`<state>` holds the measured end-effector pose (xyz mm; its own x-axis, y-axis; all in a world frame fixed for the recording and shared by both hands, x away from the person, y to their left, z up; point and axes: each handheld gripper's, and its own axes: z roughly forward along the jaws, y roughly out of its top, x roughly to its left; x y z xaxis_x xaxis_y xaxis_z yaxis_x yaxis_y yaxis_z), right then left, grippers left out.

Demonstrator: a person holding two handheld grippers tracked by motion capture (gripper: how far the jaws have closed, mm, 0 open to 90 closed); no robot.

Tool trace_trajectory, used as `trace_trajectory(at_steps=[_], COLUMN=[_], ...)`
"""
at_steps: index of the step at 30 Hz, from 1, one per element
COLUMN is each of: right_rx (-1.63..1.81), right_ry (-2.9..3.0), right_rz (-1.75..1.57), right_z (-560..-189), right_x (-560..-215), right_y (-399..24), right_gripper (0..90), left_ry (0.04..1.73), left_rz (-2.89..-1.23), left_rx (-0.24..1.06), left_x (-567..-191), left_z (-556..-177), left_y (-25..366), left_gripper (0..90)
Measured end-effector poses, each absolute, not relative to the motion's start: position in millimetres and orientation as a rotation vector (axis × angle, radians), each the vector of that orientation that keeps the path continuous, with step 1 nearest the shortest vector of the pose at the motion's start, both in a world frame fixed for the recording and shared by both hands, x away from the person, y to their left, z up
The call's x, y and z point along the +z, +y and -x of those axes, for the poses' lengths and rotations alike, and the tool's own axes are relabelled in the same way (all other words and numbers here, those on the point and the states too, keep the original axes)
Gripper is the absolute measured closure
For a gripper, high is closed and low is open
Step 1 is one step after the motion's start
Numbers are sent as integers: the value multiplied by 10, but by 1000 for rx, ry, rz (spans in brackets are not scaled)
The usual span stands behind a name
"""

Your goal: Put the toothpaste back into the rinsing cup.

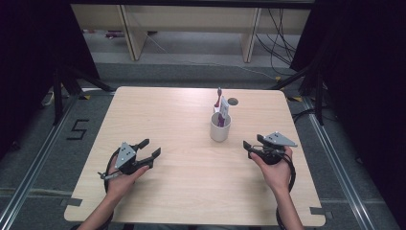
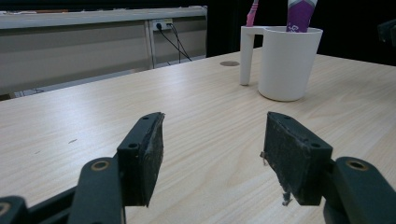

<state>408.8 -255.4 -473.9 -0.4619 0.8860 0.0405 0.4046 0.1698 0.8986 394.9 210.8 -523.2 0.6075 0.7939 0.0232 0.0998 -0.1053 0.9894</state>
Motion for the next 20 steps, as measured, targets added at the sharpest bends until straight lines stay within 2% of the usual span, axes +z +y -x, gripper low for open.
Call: trace_trajectory(at_steps=[11,20], right_rx=[1276,1288], right_ry=[1893,1899], right_rz=[-1252,-1228], right_z=[-3986,-3982], right_x=[-4953,-4971], right_y=[-2603,-2581], right_gripper=[359,361], left_ry=[759,734], left_rz=[-1600,-1589], left_rx=[694,692], left_x=[-5228,-5234], left_z=[-3954,-3979], left_y=[2107,2103], left_gripper=[377,376])
